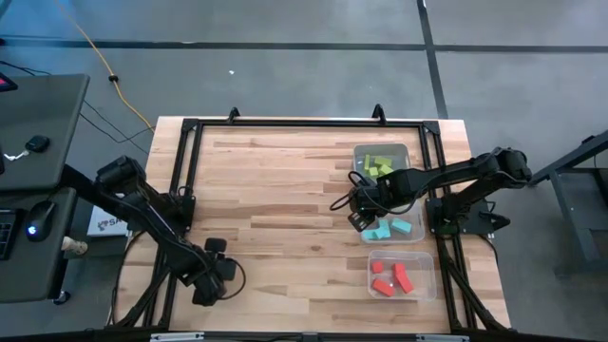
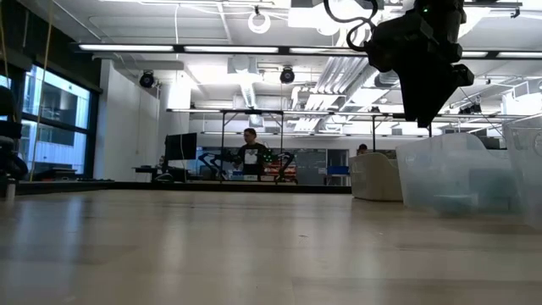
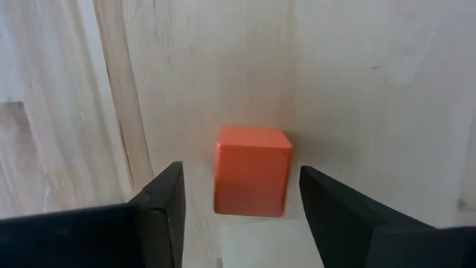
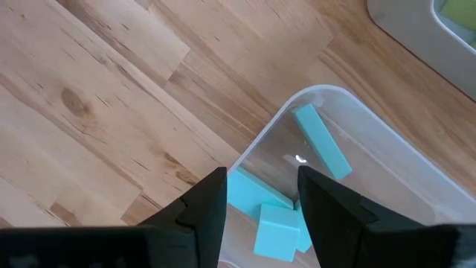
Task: Sort & place blocks by color
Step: Put the orange block into the bottom transparent bin
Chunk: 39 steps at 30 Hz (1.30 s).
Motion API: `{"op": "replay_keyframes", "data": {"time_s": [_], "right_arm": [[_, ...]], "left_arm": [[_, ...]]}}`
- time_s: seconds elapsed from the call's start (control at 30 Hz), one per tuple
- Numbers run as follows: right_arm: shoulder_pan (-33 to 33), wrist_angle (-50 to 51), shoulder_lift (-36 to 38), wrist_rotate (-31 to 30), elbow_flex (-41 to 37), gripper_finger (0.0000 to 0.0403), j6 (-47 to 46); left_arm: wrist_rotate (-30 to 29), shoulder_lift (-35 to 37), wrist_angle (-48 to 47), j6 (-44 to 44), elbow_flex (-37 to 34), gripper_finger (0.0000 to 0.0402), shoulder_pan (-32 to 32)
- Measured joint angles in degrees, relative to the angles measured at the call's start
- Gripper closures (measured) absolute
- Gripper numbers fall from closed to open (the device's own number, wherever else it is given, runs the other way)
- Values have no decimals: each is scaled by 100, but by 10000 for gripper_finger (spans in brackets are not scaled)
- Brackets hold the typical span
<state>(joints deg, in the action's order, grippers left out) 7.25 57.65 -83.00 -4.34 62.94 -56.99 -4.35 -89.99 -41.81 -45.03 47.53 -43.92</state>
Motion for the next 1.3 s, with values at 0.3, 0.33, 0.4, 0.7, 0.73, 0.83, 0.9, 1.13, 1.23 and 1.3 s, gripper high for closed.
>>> {"op": "replay_keyframes", "data": {"time_s": [0.3, 0.33, 0.4, 0.7, 0.73, 0.83, 0.9, 1.13, 1.23, 1.3], "right_arm": [[2, 0, 0, 0, 0, 247, 2], [2, 0, 0, 0, 0, 247, 2], [2, 0, 0, 0, 0, 247, 2], [2, 0, 0, -13, 0, 247, 2], [2, 0, 0, -15, 0, 247, 1], [2, 0, 0, -15, 0, 247, 2], [2, 0, 0, -15, 0, 247, 0], [2, -17, 0, -15, 0, 247, -108], [0, -30, 0, 44, 0, 247, -134], [0, -126, 0, 201, 0, 247, -240]], "left_arm": [[216, -239, -20, 73, 2, 288, 0], [199, -239, -21, 71, 2, 296, 0], [176, -239, -21, 71, 2, 310, -2], [166, -239, 42, 224, 2, 326, 4], [162, -239, 86, 256, 2, 328, 4], [158, -239, 155, 272, 4, 344, 4], [158, -237, 176, 279, 9, 359, 2], [139, -184, 259, 371, 9, 387, 4], [129, -184, 275, 371, 9, 388, 4], [106, -184, 286, 371, 9, 388, 4]]}}
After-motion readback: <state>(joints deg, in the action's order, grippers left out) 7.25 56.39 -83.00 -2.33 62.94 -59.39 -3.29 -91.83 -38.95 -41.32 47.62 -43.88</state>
